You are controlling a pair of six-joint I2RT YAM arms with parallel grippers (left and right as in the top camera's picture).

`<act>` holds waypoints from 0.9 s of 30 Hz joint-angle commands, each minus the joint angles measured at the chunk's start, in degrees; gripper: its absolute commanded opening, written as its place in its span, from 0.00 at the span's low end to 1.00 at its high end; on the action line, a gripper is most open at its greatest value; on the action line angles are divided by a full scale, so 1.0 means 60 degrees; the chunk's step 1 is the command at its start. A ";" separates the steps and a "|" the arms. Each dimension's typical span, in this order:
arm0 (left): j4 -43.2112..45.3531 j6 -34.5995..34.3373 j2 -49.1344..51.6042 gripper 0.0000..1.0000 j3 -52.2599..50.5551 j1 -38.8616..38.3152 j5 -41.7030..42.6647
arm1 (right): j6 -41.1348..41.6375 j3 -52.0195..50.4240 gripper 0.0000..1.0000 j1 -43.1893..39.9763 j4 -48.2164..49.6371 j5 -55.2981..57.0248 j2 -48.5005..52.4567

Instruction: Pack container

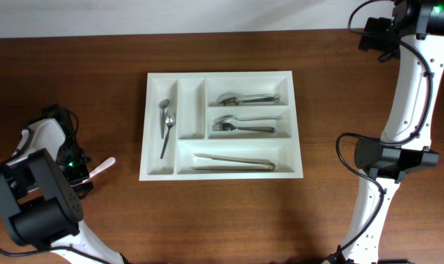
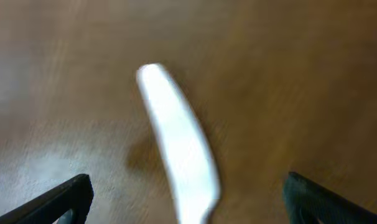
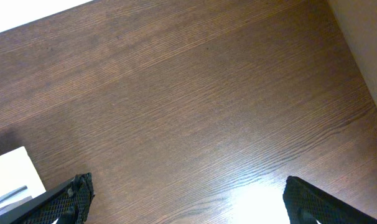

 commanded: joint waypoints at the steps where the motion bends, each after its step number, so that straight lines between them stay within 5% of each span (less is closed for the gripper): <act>1: 0.0627 0.1450 0.0463 0.99 -0.0266 -0.0036 0.0430 | -0.0058 0.0131 0.99 -0.0007 -0.0033 -0.0015 -0.0393; 27: 0.1206 0.1774 0.0463 0.99 -0.0266 -0.0248 0.2193 | -0.0062 0.0131 0.99 -0.0007 -0.0033 -0.0015 -0.0393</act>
